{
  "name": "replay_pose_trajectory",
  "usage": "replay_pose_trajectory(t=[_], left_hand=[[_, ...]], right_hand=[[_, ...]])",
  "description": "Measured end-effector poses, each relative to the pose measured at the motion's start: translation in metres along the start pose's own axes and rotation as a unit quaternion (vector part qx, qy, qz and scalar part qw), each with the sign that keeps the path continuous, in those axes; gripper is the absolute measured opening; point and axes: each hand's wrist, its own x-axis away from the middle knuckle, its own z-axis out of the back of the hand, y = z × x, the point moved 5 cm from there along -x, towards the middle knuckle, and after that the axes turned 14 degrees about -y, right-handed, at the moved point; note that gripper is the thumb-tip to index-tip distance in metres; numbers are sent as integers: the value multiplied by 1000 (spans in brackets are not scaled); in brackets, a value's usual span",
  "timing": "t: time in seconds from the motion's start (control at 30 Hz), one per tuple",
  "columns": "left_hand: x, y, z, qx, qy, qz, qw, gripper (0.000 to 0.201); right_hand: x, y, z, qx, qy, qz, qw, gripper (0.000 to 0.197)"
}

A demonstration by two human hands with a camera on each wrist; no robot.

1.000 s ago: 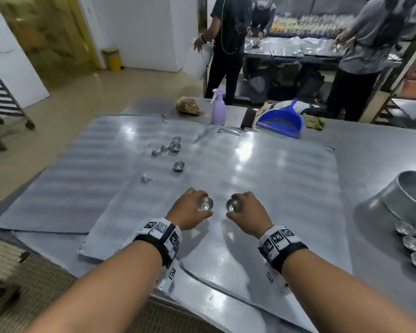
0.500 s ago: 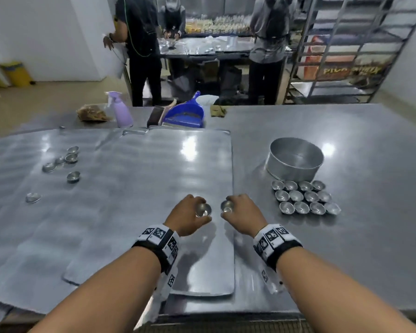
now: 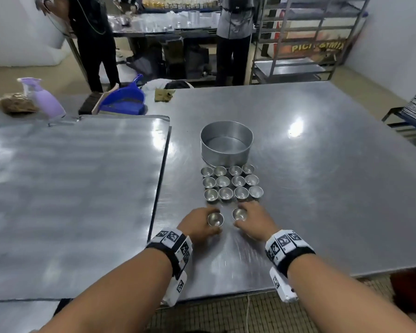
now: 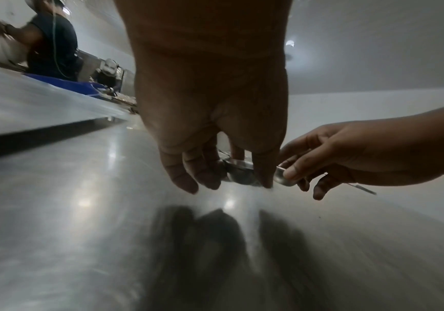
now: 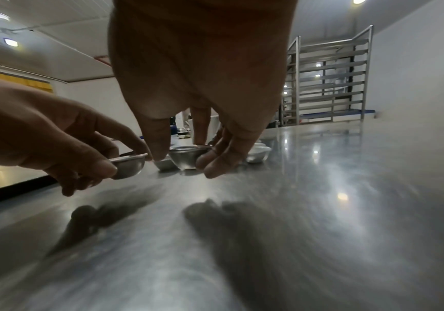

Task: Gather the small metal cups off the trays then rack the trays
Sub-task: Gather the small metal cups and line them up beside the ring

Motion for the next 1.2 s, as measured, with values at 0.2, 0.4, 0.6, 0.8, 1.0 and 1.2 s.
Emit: replay_pose_trajectory(t=[0.2, 0.4, 0.6, 0.8, 1.0, 1.2], left_hand=[[-31, 35, -30, -16, -24, -13, 1000, 54], [-53, 48, -36, 1, -4, -9, 1000, 67], [-56, 47, -33, 44, 55, 15, 997, 64], [-58, 50, -30, 46, 78, 34, 995, 57], [-61, 55, -27, 45, 91, 25, 994, 48], [-64, 56, -26, 44, 99, 22, 994, 41]], right_hand=[[10, 56, 10, -46, 36, -32, 998, 59], [6, 79, 17, -66, 45, -46, 996, 66], [-1, 82, 25, -74, 96, -34, 992, 57], [-9, 80, 29, -76, 113, -22, 990, 48], [-13, 78, 32, -67, 112, -13, 991, 43], [-15, 78, 34, -68, 112, -9, 991, 39]])
